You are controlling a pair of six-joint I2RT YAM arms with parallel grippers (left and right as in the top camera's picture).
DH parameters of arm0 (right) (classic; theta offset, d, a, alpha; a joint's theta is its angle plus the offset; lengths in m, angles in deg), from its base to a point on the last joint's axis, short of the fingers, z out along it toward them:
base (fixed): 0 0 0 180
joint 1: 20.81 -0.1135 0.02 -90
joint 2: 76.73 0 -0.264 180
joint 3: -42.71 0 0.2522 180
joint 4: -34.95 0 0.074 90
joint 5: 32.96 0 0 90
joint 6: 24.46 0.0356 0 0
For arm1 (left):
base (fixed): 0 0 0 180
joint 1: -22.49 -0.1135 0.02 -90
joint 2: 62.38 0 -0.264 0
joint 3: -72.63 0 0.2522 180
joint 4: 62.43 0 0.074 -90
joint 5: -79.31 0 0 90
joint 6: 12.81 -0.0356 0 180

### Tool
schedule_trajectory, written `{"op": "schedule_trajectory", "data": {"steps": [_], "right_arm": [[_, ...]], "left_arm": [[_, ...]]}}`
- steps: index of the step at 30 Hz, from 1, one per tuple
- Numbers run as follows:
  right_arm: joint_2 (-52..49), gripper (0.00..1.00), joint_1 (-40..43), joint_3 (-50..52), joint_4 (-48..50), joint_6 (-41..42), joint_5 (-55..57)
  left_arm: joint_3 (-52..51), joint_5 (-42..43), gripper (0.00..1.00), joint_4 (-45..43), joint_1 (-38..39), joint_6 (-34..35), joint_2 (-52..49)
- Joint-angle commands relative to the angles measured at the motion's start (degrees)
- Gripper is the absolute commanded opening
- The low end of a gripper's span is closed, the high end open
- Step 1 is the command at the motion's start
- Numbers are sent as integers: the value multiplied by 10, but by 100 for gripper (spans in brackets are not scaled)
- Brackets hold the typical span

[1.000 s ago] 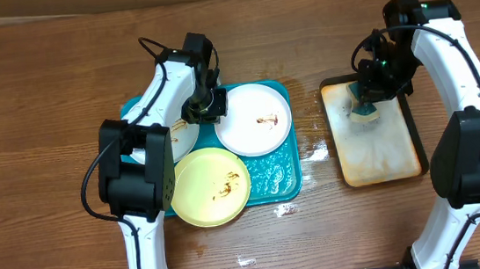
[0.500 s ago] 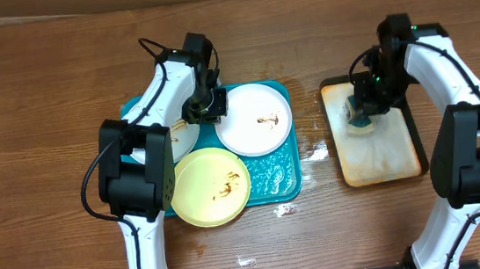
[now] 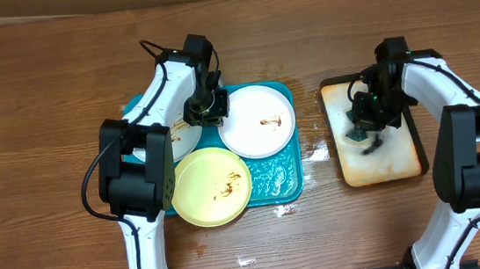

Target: Clean dirty plates on tray and stack at the side

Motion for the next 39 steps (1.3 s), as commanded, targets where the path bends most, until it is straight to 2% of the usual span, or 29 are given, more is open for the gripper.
{"op": "schedule_trajectory", "data": {"steps": [1,9,14,21,27,39], "right_arm": [[16,4,0,5,-11,7,-8],[121,4,0,-61,-56,24,-7],[144,4,-1,-77,-78,25,-12],[143,4,-23,-72,-81,-56,-150],[139,4,-85,-69,-60,-58,-197],[41,4,-242,-57,48,59,-186]], "left_arm": [[-4,15,4,4,7,14,-20],[-4,15,4,6,7,12,-20],[-4,18,4,4,7,8,-20],[-4,47,4,-8,7,5,-20],[-4,47,4,-9,7,5,-20],[-4,65,4,-9,7,7,-20]]}}
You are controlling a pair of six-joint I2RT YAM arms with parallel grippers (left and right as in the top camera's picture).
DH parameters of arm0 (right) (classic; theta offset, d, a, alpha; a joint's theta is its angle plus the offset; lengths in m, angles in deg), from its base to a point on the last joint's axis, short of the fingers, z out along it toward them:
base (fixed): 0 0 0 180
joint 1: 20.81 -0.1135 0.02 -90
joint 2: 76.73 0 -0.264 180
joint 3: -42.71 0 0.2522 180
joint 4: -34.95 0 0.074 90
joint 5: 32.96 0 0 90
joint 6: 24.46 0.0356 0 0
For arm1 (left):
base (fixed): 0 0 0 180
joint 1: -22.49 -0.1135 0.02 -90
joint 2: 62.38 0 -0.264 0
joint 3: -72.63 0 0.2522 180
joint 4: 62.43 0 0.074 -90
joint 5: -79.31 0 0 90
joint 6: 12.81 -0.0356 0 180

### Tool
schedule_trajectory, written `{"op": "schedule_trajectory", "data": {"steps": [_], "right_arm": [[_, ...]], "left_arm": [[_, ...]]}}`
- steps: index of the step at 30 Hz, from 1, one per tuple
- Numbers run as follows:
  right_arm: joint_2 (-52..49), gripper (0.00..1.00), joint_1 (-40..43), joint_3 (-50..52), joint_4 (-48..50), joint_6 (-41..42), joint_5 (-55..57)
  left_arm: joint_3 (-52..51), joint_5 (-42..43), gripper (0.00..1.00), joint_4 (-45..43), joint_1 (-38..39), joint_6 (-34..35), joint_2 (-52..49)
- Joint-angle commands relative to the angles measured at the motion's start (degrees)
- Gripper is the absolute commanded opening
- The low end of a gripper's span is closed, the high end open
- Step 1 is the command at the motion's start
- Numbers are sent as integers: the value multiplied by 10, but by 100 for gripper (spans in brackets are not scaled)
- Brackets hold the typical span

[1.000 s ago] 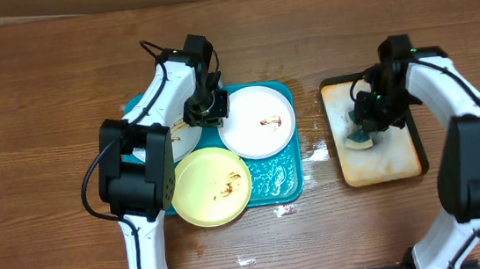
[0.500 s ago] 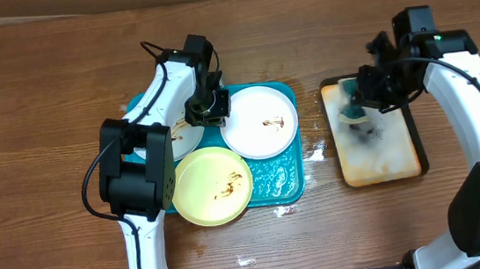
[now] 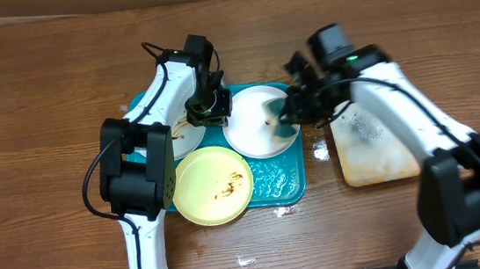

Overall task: Clean dirty plates on tray and stack at the side
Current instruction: 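Move the held sponge with the right gripper onto the pink plate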

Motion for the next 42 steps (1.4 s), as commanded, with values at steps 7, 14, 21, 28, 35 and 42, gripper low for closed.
{"op": "schedule_trajectory", "data": {"steps": [7,14,21,28,35,42], "right_arm": [[-95,4,-71,5,58,69,-1],[-102,4,-76,5,83,93,30],[-102,4,-76,5,62,157,169],[-102,4,-76,5,52,186,253],[-102,4,-76,5,50,222,327],[-102,4,-76,5,85,236,375]], "left_arm": [[-4,24,4,-2,6,5,-15],[-4,24,4,2,6,5,-15],[-4,21,4,5,6,6,-15],[-4,19,4,9,6,8,-15],[-4,17,4,20,6,7,-15],[-4,17,4,46,7,5,-15]]}}
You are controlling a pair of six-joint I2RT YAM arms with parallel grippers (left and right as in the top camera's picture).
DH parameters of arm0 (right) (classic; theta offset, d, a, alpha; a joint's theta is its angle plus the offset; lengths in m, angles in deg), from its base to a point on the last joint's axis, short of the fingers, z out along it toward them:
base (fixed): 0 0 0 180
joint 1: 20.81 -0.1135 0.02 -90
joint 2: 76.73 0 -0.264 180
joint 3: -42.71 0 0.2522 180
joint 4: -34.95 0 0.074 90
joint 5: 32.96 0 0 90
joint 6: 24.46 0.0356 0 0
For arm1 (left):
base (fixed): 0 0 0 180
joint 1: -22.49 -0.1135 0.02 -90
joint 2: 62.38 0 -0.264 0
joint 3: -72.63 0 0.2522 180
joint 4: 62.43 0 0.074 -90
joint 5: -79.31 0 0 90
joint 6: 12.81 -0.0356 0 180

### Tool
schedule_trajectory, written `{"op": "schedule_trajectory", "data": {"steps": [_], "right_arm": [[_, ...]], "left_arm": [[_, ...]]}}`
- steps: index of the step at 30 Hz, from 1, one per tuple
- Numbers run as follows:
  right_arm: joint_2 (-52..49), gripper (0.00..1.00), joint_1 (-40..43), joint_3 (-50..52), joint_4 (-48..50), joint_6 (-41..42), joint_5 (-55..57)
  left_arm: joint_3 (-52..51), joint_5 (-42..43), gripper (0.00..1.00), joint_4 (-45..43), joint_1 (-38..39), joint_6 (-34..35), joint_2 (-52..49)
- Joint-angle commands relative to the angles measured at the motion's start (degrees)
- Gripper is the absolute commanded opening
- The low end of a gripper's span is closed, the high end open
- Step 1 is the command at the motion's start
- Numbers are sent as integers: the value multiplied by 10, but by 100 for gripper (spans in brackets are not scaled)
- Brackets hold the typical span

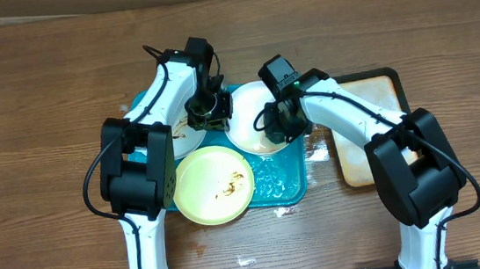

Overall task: Clean dirty plates on tray and stack at the side
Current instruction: 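Move the held sponge with the right gripper onto the pink plate, then scrub the pink plate with the sponge while the left gripper holds it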

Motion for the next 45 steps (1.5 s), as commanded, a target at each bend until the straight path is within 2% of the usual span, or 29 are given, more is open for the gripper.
{"op": "schedule_trajectory", "data": {"steps": [1,5,9,13,16,18,20,24,27,38,42,45], "right_arm": [[-6,4,7,3,13,26,101],[-6,4,6,3,13,54,155],[-6,4,6,3,9,47,163],[-6,4,5,-6,39,-106,-6],[-6,4,-1,-19,50,-180,-156],[-6,4,-7,-20,57,-201,-227],[-7,4,-16,-19,53,-187,-235],[-17,4,-26,-19,27,-90,-143],[-21,4,-24,-19,9,-50,-76],[-21,4,32,-19,-52,19,165],[-21,4,51,-19,-65,18,208],[-21,4,58,-19,-71,19,209]], "left_arm": [[-4,4,4,18,7,-4,-13],[-4,4,4,36,13,-15,-13],[-4,4,4,44,17,-15,-13],[-4,4,4,48,19,-16,-13],[-4,5,4,48,22,-18,-13],[-4,5,4,48,26,-19,-13],[-4,4,4,48,31,-19,-13],[-4,5,4,49,37,-19,-13],[-4,4,4,53,40,-19,-13],[-4,0,4,59,40,-19,-13],[-4,-15,4,56,38,-15,-13],[-4,-57,4,52,35,14,-13]]}}
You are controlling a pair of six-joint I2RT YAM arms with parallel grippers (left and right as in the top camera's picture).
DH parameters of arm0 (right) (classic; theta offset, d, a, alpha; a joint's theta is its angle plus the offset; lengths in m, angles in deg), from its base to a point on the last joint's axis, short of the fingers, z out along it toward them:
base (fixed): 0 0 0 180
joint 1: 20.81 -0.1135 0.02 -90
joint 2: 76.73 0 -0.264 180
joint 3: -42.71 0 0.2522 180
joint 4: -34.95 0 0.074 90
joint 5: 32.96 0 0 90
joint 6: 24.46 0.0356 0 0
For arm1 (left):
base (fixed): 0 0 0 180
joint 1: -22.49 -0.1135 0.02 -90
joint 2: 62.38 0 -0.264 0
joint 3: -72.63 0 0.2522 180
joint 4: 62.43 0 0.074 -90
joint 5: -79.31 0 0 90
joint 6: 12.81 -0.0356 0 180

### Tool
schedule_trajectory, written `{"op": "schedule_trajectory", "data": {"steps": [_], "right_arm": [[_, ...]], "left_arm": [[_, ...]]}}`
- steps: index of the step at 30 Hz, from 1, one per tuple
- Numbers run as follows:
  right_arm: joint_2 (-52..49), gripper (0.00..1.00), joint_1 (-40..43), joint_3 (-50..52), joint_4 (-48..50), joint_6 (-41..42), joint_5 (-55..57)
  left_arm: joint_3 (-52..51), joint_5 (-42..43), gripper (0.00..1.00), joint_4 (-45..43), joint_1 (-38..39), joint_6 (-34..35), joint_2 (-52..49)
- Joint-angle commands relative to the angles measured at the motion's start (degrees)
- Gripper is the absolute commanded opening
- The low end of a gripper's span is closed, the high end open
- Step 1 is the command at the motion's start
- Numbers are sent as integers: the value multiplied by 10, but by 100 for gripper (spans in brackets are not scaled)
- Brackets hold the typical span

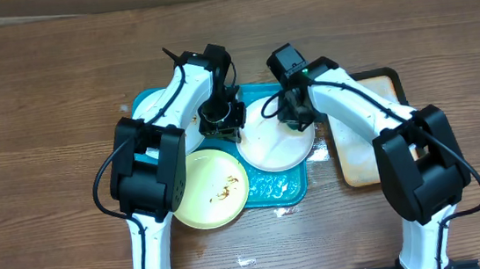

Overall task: Clean dirty plates on tray and stack at the side
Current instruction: 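Scrub the pink plate with the sponge while the left gripper holds it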

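On the teal tray (273,187) the middle white plate (269,145) reaches over the tray's right edge, and no stain shows on its visible face. My left gripper (226,123) is shut on its left rim. My right gripper (290,115) presses down on the plate's far part, shut on a dark sponge that is mostly hidden under the fingers. A yellow plate (213,186) with a brown stain lies at the tray's front left. Behind my left arm, a second white plate (184,133) is half covered.
A tan board (372,153) with a dark rim lies right of the tray, wet and speckled. Small wet patches (318,152) mark the wood between tray and board. Both arms cross over the tray's back half.
The middle white plate has shifted right and forward, now overhanging the tray's right edge. My left gripper moved right with its rim. My right gripper moved slightly right and back on the plate.
At first my right gripper was down on the tan board with the sponge while my left held the stained white plate's rim. Then the right was at the plate's right edge, then on its middle. Now the plate sits further right, its stain out of sight.
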Motion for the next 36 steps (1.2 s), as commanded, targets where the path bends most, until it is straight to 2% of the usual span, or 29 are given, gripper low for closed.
{"op": "schedule_trajectory", "data": {"steps": [1,8,17,23,27,31,33,36], "right_arm": [[-19,4,27,15,-11,11,102],[-19,4,16,15,3,-34,31],[-19,4,-21,14,25,-119,-65],[-19,4,-54,9,45,-209,-168],[-19,4,-73,-2,64,-202,-221],[-19,4,-80,-4,102,-127,-225],[-19,4,-80,-4,119,-68,-194],[-19,4,-79,-4,131,-27,-145]], "left_arm": [[-3,-81,4,10,-6,29,-10],[-3,-183,4,13,-23,122,-10],[-3,-258,4,28,-38,194,-10],[-3,-259,4,30,-37,194,-10],[-3,-259,4,30,-32,186,-10],[-3,-259,4,30,-24,178,-10],[-3,-259,4,30,-19,177,-10],[-3,-259,4,30,-14,173,-10]]}}
